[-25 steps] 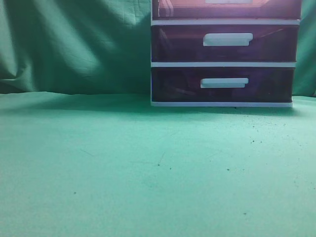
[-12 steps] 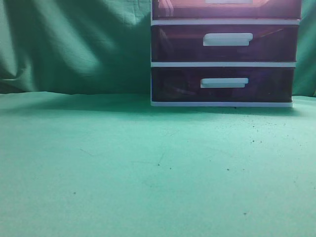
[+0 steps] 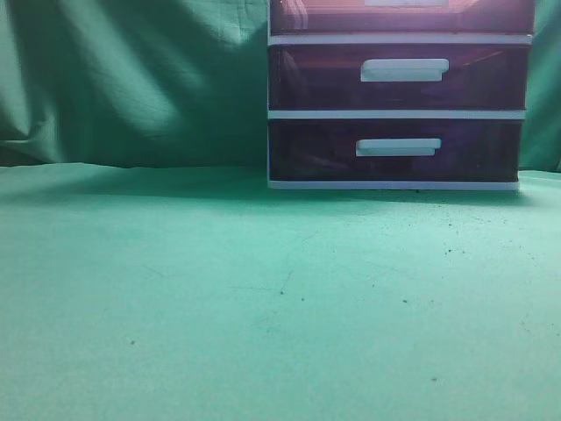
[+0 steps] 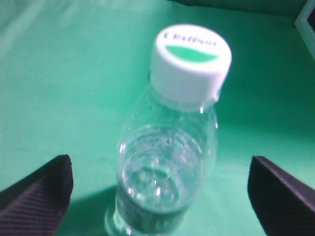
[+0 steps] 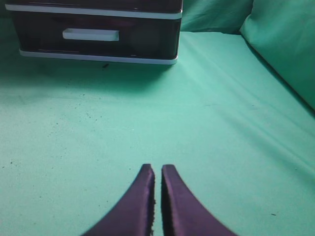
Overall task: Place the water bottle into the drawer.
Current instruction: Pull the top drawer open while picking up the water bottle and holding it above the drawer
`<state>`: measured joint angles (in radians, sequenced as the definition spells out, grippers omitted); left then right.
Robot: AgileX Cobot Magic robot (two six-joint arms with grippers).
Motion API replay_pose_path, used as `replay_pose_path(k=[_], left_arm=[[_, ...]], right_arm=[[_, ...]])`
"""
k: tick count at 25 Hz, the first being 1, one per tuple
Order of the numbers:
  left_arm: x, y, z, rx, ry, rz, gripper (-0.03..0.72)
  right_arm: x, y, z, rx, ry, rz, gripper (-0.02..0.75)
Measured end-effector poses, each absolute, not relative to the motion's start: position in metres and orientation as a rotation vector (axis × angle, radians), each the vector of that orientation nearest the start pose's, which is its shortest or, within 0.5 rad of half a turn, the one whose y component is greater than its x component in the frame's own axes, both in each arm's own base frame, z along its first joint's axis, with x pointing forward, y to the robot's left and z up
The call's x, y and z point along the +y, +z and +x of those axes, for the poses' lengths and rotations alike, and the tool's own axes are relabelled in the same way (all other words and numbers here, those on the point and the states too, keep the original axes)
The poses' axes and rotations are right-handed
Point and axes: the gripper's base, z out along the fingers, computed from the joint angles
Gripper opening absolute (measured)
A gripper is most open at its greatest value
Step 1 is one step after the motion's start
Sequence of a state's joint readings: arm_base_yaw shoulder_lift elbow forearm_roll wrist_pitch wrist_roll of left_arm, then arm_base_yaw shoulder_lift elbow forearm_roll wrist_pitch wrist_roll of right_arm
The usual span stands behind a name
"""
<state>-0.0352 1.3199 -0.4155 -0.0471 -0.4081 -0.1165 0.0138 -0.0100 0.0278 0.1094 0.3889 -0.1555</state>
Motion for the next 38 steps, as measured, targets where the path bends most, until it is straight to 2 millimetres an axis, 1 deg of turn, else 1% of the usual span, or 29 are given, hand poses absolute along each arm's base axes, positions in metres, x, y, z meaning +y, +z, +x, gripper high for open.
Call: replay_pose_path(k=[7, 11, 12, 15, 17, 18, 19, 22, 24, 27, 29, 32, 33, 35, 38], left_arm=[[-0.008, 0.195, 0.277, 1.963, -0.104, -0.131, 0.641], [-0.008, 0.188, 0.289, 1.923, -0.103, -0.129, 0.641], [-0.008, 0.187, 0.290, 1.910, -0.103, -0.129, 0.572], [-0.008, 0.188, 0.291, 1.891, -0.103, -0.128, 0.421], [-0.008, 0.189, 0.291, 1.888, -0.103, -0.127, 0.328], [-0.008, 0.189, 0.291, 1.888, -0.103, -0.127, 0.295], [-0.008, 0.188, 0.291, 1.889, -0.103, -0.125, 0.267], [-0.010, 0.188, 0.291, 1.892, -0.102, -0.072, 0.274], [-0.015, 0.191, 0.289, 1.897, -0.111, 0.024, 0.274], [-0.024, 0.206, 0.281, 1.882, -0.184, 0.119, 0.274], [-0.030, 0.226, 0.271, 1.829, -0.251, 0.173, 0.274], [-0.041, 0.255, 0.251, 1.751, -0.339, 0.303, 0.274], [-0.044, 0.264, 0.243, 1.724, -0.342, 0.371, 0.274], [-0.049, 0.279, 0.229, 1.680, -0.350, 0.470, 0.274], [-0.056, 0.296, 0.212, 1.622, -0.387, 0.529, 0.274]], right_arm=[[0.004, 0.170, 0.052, 1.886, 0.012, -0.093, 0.000], [0.004, 0.170, 0.052, 1.886, 0.012, -0.093, 0.000], [0.004, 0.170, 0.052, 1.886, 0.012, -0.093, 0.000], [0.004, 0.170, 0.052, 1.886, 0.012, -0.093, 0.000], [0.004, 0.170, 0.052, 1.886, 0.012, -0.093, 0.000], [0.004, 0.170, 0.052, 1.886, 0.012, -0.093, 0.000], [0.004, 0.170, 0.052, 1.886, 0.012, -0.093, 0.000], [0.004, 0.170, 0.052, 1.886, 0.012, -0.093, 0.000], [0.004, 0.170, 0.052, 1.886, 0.012, -0.093, 0.000], [0.004, 0.170, 0.052, 1.886, 0.012, -0.093, 0.000], [0.004, 0.170, 0.052, 1.886, 0.012, -0.093, 0.000], [0.004, 0.170, 0.052, 1.886, 0.012, -0.093, 0.000], [0.004, 0.170, 0.052, 1.886, 0.012, -0.093, 0.000], [0.004, 0.170, 0.052, 1.886, 0.012, -0.093, 0.000], [0.004, 0.170, 0.052, 1.886, 0.012, -0.093, 0.000]])
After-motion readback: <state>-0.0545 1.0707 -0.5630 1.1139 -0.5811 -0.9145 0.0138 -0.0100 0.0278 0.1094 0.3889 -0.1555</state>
